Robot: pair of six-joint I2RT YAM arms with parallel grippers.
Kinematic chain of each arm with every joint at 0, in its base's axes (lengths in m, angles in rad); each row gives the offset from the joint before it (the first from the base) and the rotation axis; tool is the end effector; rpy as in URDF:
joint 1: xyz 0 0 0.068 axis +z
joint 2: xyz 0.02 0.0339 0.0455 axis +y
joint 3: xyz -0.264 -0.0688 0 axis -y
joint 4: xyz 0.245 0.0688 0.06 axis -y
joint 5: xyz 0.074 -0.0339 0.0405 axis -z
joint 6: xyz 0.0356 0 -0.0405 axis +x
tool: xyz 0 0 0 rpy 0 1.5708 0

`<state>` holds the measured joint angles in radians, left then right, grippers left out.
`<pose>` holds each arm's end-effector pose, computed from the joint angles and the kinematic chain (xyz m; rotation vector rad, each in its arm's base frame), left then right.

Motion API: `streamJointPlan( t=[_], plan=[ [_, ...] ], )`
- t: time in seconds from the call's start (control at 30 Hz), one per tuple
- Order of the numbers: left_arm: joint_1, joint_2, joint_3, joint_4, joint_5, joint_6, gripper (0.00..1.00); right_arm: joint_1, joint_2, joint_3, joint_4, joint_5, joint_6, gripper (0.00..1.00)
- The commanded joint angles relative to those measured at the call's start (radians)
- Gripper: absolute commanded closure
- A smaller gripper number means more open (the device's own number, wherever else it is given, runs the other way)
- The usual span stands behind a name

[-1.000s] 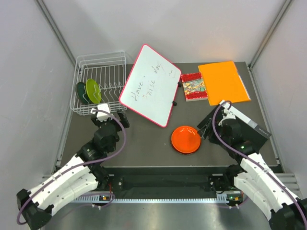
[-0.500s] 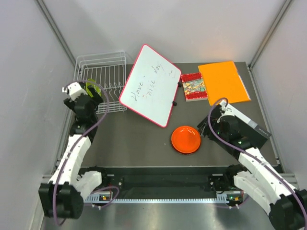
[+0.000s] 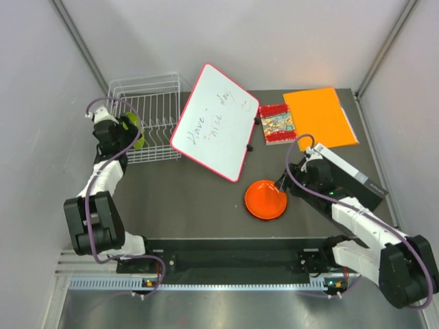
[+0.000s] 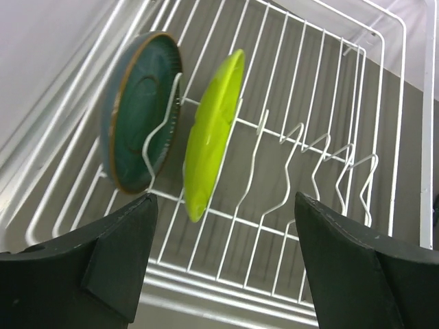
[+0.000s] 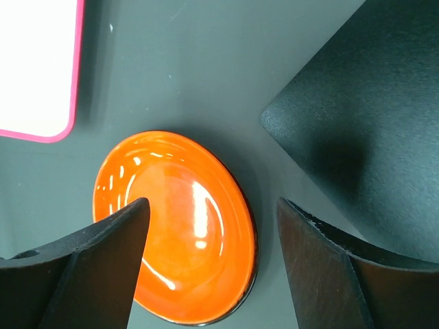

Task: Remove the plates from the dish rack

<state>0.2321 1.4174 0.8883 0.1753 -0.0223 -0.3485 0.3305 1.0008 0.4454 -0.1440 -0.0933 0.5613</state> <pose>0.3154 0.0754 0.2646 -0.5653 1.8400 -0.0566 0.1891 0.0684 0.1871 0.2182 2.3225 0.5665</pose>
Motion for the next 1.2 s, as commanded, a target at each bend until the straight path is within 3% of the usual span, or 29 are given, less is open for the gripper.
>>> streamJointPlan(
  t=[0.0,0.23,0.53,0.7,0.93,1.17],
  plan=[
    [0.006,0.06,0.07,0.135,0.045,0.045,0.18,-0.015,0.074,0.025,0.112,-0.046,-0.026,0.26],
    [0.01,0.127,0.054,0.219,-0.005,0.06,0.32,-0.034,0.162,0.033,0.175,-0.083,-0.049,0.28],
    [0.01,0.221,0.031,0.308,-0.011,0.069,0.39,-0.087,0.232,0.021,0.231,-0.148,-0.06,0.29],
    [0.009,0.253,-0.009,0.391,-0.007,0.08,0.55,-0.096,0.269,0.029,0.251,-0.171,-0.063,0.3],
    [0.009,0.261,-0.028,0.412,-0.019,0.091,0.67,-0.108,0.279,0.03,0.251,-0.174,-0.07,0.3],
    [0.007,0.258,-0.034,0.42,0.015,0.127,1.0,-0.114,0.283,0.033,0.241,-0.172,-0.077,0.3]
  ],
)
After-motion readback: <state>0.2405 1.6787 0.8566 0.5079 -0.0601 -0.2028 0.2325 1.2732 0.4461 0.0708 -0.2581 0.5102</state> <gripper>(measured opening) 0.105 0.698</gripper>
